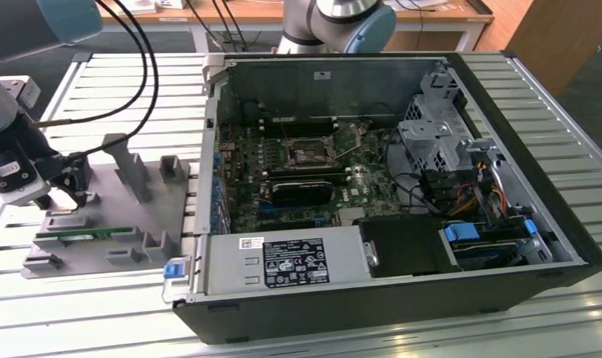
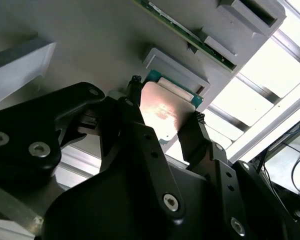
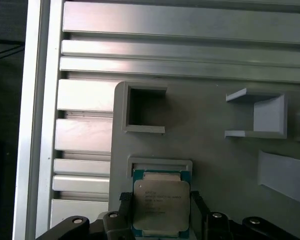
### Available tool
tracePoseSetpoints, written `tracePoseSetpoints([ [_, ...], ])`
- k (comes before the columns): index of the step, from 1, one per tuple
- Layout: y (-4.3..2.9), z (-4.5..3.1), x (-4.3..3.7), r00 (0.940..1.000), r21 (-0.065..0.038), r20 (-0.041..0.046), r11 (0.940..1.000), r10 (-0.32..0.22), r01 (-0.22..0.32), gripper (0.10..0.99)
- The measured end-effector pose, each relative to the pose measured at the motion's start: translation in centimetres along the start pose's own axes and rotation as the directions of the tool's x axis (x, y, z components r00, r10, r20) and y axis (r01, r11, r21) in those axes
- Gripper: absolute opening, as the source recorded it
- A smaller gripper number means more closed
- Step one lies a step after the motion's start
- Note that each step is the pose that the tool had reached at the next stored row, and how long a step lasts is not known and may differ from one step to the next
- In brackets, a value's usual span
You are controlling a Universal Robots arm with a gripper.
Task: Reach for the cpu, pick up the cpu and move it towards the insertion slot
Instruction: 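Pick up the cpu and move it towards the insertion slot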
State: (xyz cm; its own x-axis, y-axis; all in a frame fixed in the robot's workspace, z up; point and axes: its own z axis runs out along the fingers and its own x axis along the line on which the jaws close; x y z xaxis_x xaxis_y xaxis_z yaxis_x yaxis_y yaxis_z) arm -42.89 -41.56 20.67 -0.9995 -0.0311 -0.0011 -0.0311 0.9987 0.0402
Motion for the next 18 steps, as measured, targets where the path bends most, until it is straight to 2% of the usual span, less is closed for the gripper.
tracePoseSetpoints([
  [10, 0.04, -0.93, 0.0, 1.0, 0.0, 0.0, 1.0, 0.0, 0.0, 0.545],
  [15, 0.08, -1.82, -0.01, 1.0, 0.0, 0.0, 1.0, 0.0, 0.0, 0.545],
  [18, 0.13, -2.61, -0.01, 1.0, 0.0, 0.0001, 1.0, 0.0, 0.0, 0.545],
])
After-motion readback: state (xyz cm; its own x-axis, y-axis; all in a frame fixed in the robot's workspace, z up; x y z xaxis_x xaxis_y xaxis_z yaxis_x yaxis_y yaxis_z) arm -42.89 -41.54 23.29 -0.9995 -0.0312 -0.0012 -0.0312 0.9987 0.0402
